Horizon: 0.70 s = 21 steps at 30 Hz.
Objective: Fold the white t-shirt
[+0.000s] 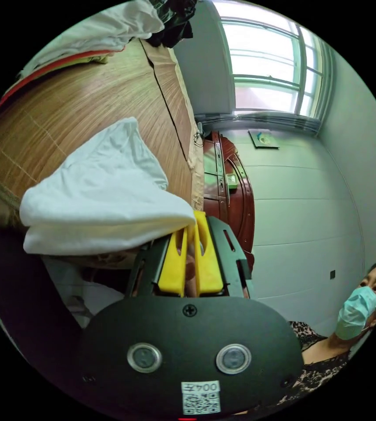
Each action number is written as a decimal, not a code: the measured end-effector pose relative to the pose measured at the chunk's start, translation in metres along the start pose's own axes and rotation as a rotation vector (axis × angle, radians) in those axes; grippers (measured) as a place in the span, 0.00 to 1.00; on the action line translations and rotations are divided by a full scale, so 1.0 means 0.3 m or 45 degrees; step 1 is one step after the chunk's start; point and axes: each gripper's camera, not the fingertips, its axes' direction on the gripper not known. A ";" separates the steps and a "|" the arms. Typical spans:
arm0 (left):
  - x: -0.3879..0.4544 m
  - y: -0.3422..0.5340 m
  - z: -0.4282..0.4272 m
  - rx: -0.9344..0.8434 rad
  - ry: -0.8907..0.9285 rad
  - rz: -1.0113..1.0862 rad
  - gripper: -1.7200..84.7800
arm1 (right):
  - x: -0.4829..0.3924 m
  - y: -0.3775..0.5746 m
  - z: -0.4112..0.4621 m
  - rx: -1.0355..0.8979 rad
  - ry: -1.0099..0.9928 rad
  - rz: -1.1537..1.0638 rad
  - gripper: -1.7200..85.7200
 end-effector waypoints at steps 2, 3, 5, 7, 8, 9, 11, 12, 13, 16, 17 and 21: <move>0.015 -0.016 -0.062 -0.008 0.004 0.013 0.08 | 0.028 -0.107 0.026 0.044 -0.029 0.025 0.22; 0.020 -0.021 -0.104 -0.012 0.008 0.024 0.08 | 0.035 -0.133 0.028 0.060 -0.035 0.031 0.21; 0.029 -0.021 -0.164 -0.019 0.006 0.053 0.08 | 0.054 -0.232 0.043 0.079 -0.025 0.036 0.12; 0.049 -0.019 -0.219 -0.023 -0.014 0.106 0.08 | 0.045 -0.278 0.059 0.089 -0.012 0.041 0.07; 0.064 -0.021 -0.251 -0.038 -0.026 0.126 0.08 | -0.004 -0.287 0.068 0.116 -0.038 0.001 0.07; 0.083 -0.024 -0.290 -0.037 -0.007 0.150 0.08 | -0.045 -0.288 0.072 0.129 -0.030 -0.029 0.07; 0.121 -0.038 -0.365 -0.016 0.041 0.181 0.08 | -0.272 -0.293 0.107 0.131 0.099 -0.169 0.06; 0.155 -0.057 -0.426 0.003 0.077 0.203 0.08 | -0.335 -0.297 0.122 0.118 0.130 -0.199 0.06; 0.173 -0.069 -0.459 0.013 0.099 0.212 0.08 | -0.465 -0.310 0.160 0.088 0.177 -0.256 0.06; 0.265 -0.174 -0.686 0.076 0.300 0.210 0.08 | -0.801 -0.367 0.309 0.001 0.253 -0.403 0.06; 0.285 -0.199 -0.729 0.081 0.322 0.220 0.08 | -0.938 -0.404 0.398 -0.048 0.257 -0.465 0.06; 0.503 -0.367 -1.116 0.171 0.218 0.416 0.07 | -1.336 -0.516 0.741 -0.187 0.303 -0.652 0.06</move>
